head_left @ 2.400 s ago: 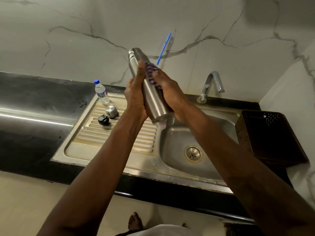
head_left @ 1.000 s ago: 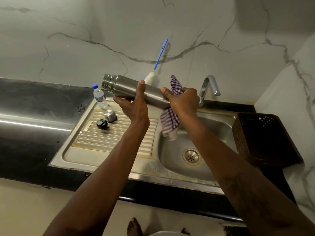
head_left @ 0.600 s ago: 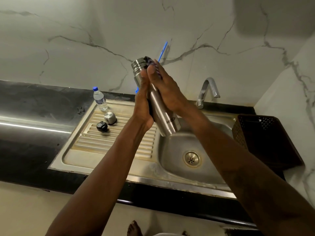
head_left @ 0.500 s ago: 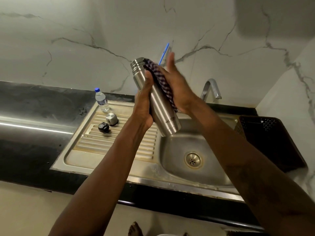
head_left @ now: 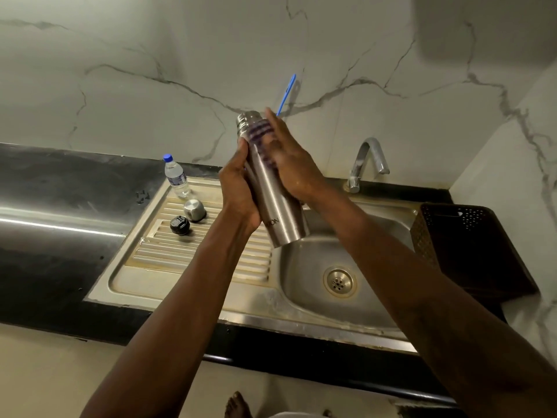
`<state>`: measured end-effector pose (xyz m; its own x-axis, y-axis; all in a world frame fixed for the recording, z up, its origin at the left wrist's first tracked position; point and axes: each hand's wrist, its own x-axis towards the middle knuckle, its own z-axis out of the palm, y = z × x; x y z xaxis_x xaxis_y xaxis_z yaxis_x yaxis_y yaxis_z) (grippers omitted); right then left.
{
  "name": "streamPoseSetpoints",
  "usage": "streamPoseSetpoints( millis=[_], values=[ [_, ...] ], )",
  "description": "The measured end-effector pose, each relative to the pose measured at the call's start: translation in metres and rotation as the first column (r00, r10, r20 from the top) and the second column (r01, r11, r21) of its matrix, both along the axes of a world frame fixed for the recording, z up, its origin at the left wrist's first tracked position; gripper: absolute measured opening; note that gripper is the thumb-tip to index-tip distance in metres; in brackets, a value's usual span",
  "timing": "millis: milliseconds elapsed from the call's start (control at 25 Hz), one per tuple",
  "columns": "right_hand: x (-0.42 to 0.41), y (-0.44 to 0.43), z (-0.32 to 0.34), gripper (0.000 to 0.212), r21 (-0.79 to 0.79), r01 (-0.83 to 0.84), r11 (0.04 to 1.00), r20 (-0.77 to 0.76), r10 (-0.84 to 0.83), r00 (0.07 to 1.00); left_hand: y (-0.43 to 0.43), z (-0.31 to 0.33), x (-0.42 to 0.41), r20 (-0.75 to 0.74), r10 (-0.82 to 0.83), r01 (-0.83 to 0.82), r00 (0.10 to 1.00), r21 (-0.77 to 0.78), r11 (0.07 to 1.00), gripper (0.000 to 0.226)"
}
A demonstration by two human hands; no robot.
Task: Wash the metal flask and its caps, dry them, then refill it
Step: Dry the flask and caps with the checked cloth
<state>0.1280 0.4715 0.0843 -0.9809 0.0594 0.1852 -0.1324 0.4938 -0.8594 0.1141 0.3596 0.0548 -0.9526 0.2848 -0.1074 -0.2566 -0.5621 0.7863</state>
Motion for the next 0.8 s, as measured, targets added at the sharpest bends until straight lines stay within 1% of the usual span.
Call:
streamPoseSetpoints(
  millis=[40,80,120,200,240,280,320,360,400,440,480,520,560,600,640,680,720,760,800],
  values=[
    [-0.005,0.0,0.001,0.055,-0.153,0.095,0.984,0.087,-0.082,0.993,0.002,0.001,0.003,0.006,0.002,-0.002,1.0,0.008,1.0,0.056],
    [-0.004,-0.001,0.0,0.06,-0.27,0.175,0.947,0.204,-0.121,0.971,0.002,0.001,0.003,0.015,0.021,-0.021,1.0,0.024,0.999,0.058],
    [0.002,0.0,-0.002,0.061,-0.366,0.224,0.903,0.305,-0.111,0.946,0.001,0.001,0.001,0.022,0.039,-0.04,0.999,0.049,0.998,0.06],
    [0.02,0.003,-0.015,0.052,-0.553,0.251,0.795,0.439,0.022,0.898,-0.004,0.002,-0.007,0.019,0.088,-0.089,0.996,0.1,0.991,0.061],
    [0.029,0.005,-0.021,0.049,-0.643,0.25,0.724,0.462,0.107,0.88,-0.008,0.002,-0.013,0.006,0.135,-0.135,0.991,0.112,0.985,0.061],
    [0.037,0.004,-0.024,0.05,-0.714,0.248,0.655,0.462,0.173,0.87,-0.01,0.001,-0.018,-0.01,0.168,-0.166,0.986,0.114,0.979,0.062],
    [0.042,0.003,-0.026,0.055,-0.765,0.23,0.602,0.436,0.22,0.872,-0.012,0.0,-0.022,-0.018,0.201,-0.199,0.979,0.088,0.976,0.065],
    [0.042,0.002,-0.025,0.061,-0.795,0.201,0.573,0.4,0.245,0.883,-0.013,-0.001,-0.025,-0.032,0.226,-0.224,0.974,0.054,0.973,0.068],
    [0.04,0.002,-0.024,0.068,-0.798,0.177,0.576,0.376,0.247,0.893,-0.013,0.0,-0.025,-0.055,0.246,-0.246,0.968,0.0,0.969,0.07],
    [0.038,0.0,-0.02,0.075,-0.779,0.162,0.606,0.37,0.237,0.898,-0.014,0.0,-0.027,-0.084,0.258,-0.265,0.962,-0.078,0.961,0.07],
    [0.038,-0.001,-0.017,0.082,-0.727,0.152,0.67,0.371,0.197,0.908,-0.016,0.002,-0.028,-0.112,0.26,-0.277,0.959,-0.172,0.945,0.066],
    [0.038,-0.001,-0.012,0.083,-0.642,0.166,0.749,0.365,0.108,0.925,-0.02,0.005,-0.029,-0.124,0.24,-0.264,0.963,-0.249,0.932,0.061],
    [0.036,0.0,-0.009,0.077,-0.51,0.196,0.837,0.33,-0.02,0.944,-0.024,0.01,-0.029,-0.097,0.205,-0.225,0.974,-0.283,0.932,0.056],
    [0.034,0.001,-0.008,0.067,-0.334,0.239,0.912,0.255,-0.157,0.954,-0.029,0.013,-0.03,-0.037,0.171,-0.175,0.985,-0.272,0.946,0.054],
    [0.031,0.002,-0.009,0.056,-0.2,0.272,0.941,0.148,-0.245,0.958,-0.034,0.015,-0.032,0.043,0.152,-0.139,0.987,-0.23,0.963,0.055],
    [0.028,-0.001,-0.009,0.046,-0.154,0.275,0.949,0.059,-0.269,0.961,-0.038,0.015,-0.032,0.118,0.155,-0.133,0.981,-0.172,0.976,0.057],
    [0.025,-0.007,-0.009,0.038,-0.183,0.245,0.952,0.004,-0.248,0.969,-0.043,0.014,-0.031,0.164,0.165,-0.146,0.973,-0.122,0.982,0.059],
    [0.023,-0.014,-0.009,0.033,-0.246,0.202,0.948,-0.01,-0.211,0.977,-0.045,0.01,-0.029,0.178,0.175,-0.166,0.968,-0.065,0.984,0.06],
    [0.021,-0.023,-0.008,0.033,-0.317,0.146,0.937,0.012,-0.15,0.989,-0.048,0.007,-0.026,0.18,0.18,-0.183,0.967,0.001,0.983,0.059]
  ],
)
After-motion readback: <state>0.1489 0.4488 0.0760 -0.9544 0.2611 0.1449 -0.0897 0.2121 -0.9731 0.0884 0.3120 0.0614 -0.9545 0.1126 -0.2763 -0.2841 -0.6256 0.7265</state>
